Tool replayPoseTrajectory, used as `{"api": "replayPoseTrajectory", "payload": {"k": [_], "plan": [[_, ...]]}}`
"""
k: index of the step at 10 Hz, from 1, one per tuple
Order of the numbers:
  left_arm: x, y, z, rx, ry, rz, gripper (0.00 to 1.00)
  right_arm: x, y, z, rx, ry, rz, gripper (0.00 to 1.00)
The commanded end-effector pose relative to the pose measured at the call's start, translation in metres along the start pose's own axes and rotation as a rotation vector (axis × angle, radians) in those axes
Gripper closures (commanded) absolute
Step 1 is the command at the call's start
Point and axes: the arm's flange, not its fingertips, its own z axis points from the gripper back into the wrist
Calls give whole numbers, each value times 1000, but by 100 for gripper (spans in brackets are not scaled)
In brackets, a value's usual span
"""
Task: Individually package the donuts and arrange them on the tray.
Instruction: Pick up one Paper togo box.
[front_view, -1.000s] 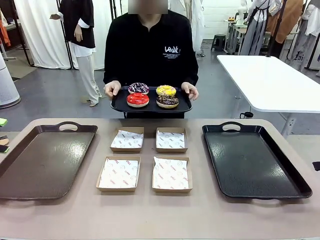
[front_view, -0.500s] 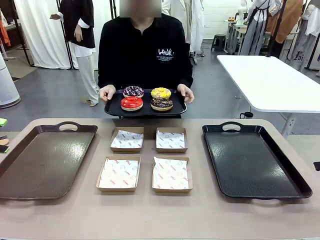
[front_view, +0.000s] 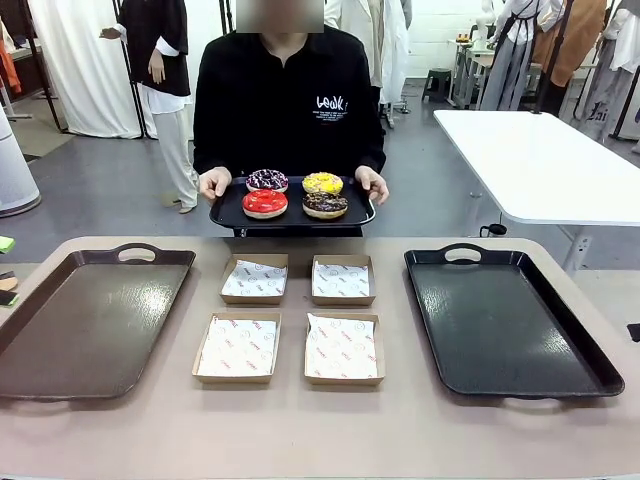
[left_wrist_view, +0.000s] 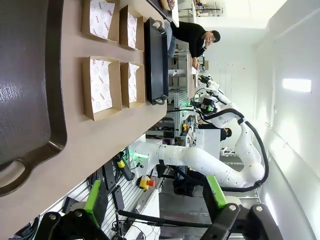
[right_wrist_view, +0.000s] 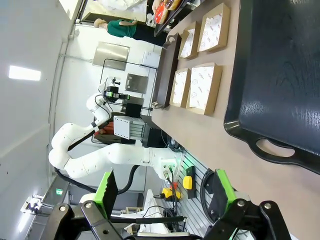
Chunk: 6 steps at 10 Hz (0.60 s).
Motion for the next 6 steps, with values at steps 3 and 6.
{"api": "replayPoseTrajectory", "payload": {"k": [3,6], "plan": [[0,-1,1,-18,-5,11,0,-2,-2,0,9,5,7,0],[0,-1,1,-18,-5,11,0,-2,-2,0,9,5,7,0]]}}
